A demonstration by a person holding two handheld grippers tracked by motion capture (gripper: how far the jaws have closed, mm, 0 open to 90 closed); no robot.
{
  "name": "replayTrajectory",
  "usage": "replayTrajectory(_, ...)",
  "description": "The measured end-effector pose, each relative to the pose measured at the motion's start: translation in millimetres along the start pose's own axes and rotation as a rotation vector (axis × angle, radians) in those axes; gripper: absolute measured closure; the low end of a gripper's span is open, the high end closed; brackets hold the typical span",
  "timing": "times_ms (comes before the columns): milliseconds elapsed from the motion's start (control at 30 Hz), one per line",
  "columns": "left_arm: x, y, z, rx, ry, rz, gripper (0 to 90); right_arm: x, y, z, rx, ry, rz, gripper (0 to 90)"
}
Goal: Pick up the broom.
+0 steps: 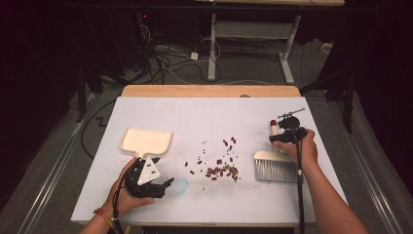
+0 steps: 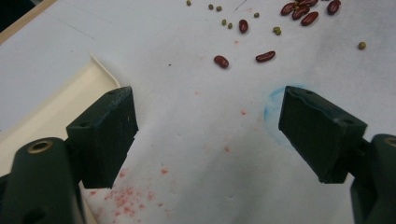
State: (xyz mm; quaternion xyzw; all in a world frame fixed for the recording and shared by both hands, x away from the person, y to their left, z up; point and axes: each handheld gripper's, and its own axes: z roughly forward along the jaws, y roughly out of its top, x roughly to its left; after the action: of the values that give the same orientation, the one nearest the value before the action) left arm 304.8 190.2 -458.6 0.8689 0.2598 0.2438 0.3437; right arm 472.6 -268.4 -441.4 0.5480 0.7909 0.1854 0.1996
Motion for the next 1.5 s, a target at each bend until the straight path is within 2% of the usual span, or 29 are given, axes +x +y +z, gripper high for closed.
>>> replayTrajectory(67, -0.4, -0.5, -0.3, 0.002, -0.001, 0.000, 18.8, -6.6, 0.6, 11.7, 0.028, 0.037, 0.049, 37.6)
replayTrajectory(100, -0.4, -0.5, -0.3, 0.002, -0.001, 0.000, 18.8, -9.0, 1.2, 12.3, 0.028, 0.050, 0.060, 41.3)
replayTrajectory(167, -1.4, -1.9, -0.7, 0.008, -0.003, 0.003, 18.7, -7.2, 3.0, 11.6, 0.027, 0.054, 0.038, 51.0)
replayTrajectory(200, -1.5, -2.3, -0.7, 0.013, -0.004, 0.005, 18.8, -3.9, 4.0, 11.3, 0.033, 0.043, 0.027, 53.2)
replayTrajectory(367, -1.5, -1.6, 0.0, 0.014, -0.007, 0.001, 18.8, 6.2, 9.6, 11.7, 0.056, 0.045, -0.013, 59.1)
replayTrajectory(500, -2.5, -1.0, 0.9, 0.020, -0.011, 0.010, 18.8, 5.1, 10.5, 12.0, 0.053, 0.079, -0.021, 68.4)
replayTrajectory(633, -1.8, -0.7, 2.7, 0.024, -0.014, 0.005, 18.9, 5.9, 10.1, 12.0, 0.045, 0.086, -0.039, 69.8)
replayTrajectory(767, -0.4, -0.8, 2.4, 0.018, -0.009, -0.012, 18.9, 3.2, 7.3, 10.0, 0.020, 0.105, -0.031, 70.0)
replayTrajectory(867, 0.8, -2.2, 2.0, 0.022, -0.014, -0.038, 18.9, -2.2, 1.8, -1.1, -0.057, 0.128, 0.002, 70.0)
replayTrajectory(933, 1.7, -2.4, 1.4, 0.019, -0.004, -0.038, 18.8, -6.7, -3.1, -13.4, -0.132, 0.152, 0.024, 70.1)
replayTrajectory(1033, 2.1, -2.3, -1.4, 0.011, -0.007, -0.062, 18.7, -9.9, -13.4, -36.1, -0.250, 0.157, 0.026, 70.1)
replayTrajectory(1100, 2.9, -2.0, -2.4, 0.004, 0.000, -0.057, 18.7, -11.5, -21.4, -51.1, -0.321, 0.176, 0.030, 70.1)
replayTrajectory(1133, 3.1, -1.3, -3.8, -0.003, 0.005, -0.068, 18.7, -11.7, -25.3, -58.0, -0.354, 0.187, 0.035, 70.1)
replayTrajectory(1200, 3.3, -0.3, -4.1, -0.007, 0.010, -0.071, 18.6, -10.1, -34.1, -72.8, -0.439, 0.167, 0.045, 70.2)
replayTrajectory(1233, 3.3, -0.3, -4.1, -0.007, 0.010, -0.071, 18.6, -8.8, -37.1, -80.4, -0.475, 0.160, 0.034, 70.1)
replayTrajectory(1267, 2.6, 0.5, -3.3, -0.005, 0.011, -0.066, 18.5, -8.1, -39.3, -87.2, -0.498, 0.167, 0.024, 70.1)
replayTrajectory(1367, 0.7, 1.8, -3.7, 0.001, 0.008, -0.047, 18.6, -7.9, -47.0, -99.0, -0.549, 0.199, 0.037, 70.1)
replayTrajectory(1500, -0.6, 2.4, -6.6, -0.010, 0.001, -0.050, 18.8, -4.5, -50.9, -107.6, -0.598, 0.178, 0.025, 70.1)
